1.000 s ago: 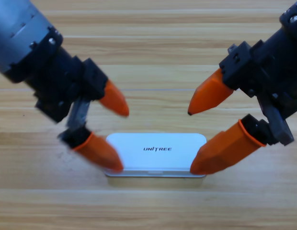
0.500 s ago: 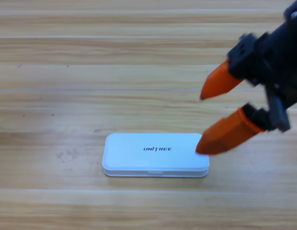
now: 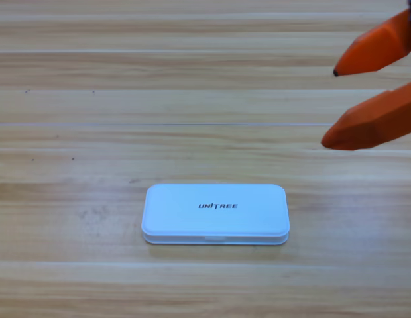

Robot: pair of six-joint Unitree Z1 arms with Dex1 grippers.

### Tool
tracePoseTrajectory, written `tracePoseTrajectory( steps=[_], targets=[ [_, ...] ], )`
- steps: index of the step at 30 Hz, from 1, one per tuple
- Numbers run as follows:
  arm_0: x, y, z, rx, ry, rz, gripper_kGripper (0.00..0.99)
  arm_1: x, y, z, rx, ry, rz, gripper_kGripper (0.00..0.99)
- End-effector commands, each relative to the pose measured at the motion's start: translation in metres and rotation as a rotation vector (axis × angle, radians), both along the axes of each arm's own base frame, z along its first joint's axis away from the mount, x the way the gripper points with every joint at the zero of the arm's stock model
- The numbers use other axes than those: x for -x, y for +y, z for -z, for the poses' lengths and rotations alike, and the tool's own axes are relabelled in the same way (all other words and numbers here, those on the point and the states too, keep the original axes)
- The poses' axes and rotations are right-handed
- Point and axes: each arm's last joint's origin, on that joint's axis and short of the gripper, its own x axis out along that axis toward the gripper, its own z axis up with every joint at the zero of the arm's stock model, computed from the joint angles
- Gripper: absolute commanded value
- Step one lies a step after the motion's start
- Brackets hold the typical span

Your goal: Clean up eraser and pencils

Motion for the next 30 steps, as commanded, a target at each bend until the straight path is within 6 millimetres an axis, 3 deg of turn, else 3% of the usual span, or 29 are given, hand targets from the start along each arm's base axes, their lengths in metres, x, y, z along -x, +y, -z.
tracePoseTrajectory(
  steps=[1, 7, 15, 20, 23, 24, 26, 30],
  targets=[
    [0.048, 0.0, 0.018, 0.075, -0.16, 0.004, 0.99, -0.024, 0.017, 0.029, 0.056, 0.064, -0.002, 0.99],
    [0.069, 0.0, 0.04, 0.078, -0.22, 0.01, 0.99, -0.024, 0.018, 0.03, 0.059, 0.073, -0.008, 0.99],
    [0.066, 0.001, 0.031, 0.073, -0.233, 0.006, 0.99, -0.017, 0.027, 0.036, 0.074, 0.093, -0.056, 0.99],
    [0.065, 0.001, 0.029, 0.053, -0.237, 0.012, 0.99, -0.024, 0.036, 0.044, 0.094, 0.108, -0.06, 0.99],
    [0.055, -0.002, 0.025, -0.017, -0.161, 0.065, 0.99, -0.025, 0.038, 0.045, 0.099, 0.112, -0.06, 0.99],
    [0.049, -0.003, 0.016, -0.037, -0.133, 0.08, 0.99, -0.025, 0.038, 0.046, 0.1, 0.113, -0.06, 0.99],
    [0.031, -0.008, -0.028, -0.042, -0.124, 0.172, 0.99, -0.026, 0.038, 0.045, 0.099, 0.112, -0.06, 0.99],
    [-0.032, -0.018, -0.109, -0.017, -0.027, 0.321, 0.99, -0.027, 0.04, 0.046, 0.1, 0.113, -0.061, 0.99]
  ],
)
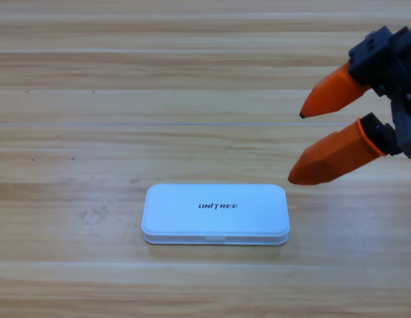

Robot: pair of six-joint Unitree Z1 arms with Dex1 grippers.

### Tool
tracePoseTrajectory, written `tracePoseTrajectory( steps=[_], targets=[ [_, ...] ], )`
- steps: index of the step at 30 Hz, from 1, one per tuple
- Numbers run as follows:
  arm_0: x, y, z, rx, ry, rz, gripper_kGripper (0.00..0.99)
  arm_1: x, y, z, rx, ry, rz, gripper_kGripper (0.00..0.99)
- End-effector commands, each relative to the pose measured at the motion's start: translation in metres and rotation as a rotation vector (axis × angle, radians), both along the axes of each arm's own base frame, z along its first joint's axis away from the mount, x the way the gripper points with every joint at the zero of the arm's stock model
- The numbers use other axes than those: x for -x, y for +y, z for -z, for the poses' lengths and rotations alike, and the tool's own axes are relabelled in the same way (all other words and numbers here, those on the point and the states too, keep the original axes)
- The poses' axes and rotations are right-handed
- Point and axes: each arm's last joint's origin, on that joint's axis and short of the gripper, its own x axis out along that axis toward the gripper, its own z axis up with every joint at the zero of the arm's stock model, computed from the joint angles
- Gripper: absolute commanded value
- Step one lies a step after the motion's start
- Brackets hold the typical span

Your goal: Clean up eraser and pencils

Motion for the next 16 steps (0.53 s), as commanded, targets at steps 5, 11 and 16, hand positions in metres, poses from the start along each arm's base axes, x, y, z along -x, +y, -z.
tracePoseTrajectory(
  steps=[5, 11, 16],
  targets=[
    [-0.175, -0.034, -0.136, -0.009, 0.339, 0.345, 0.99, -0.007, 0.017, 0.019, 0.032, 0.043, -0.03, 0.99],
    [-0.214, -0.094, -0.117, -0.196, 0.484, 0.532, 0.99, -0.008, 0.018, 0.019, 0.032, 0.044, -0.03, 0.99],
    [-0.205, -0.144, -0.097, -0.313, 0.533, 0.622, 0.99, -0.008, 0.018, 0.018, 0.031, 0.045, -0.028, 0.99]
  ],
)
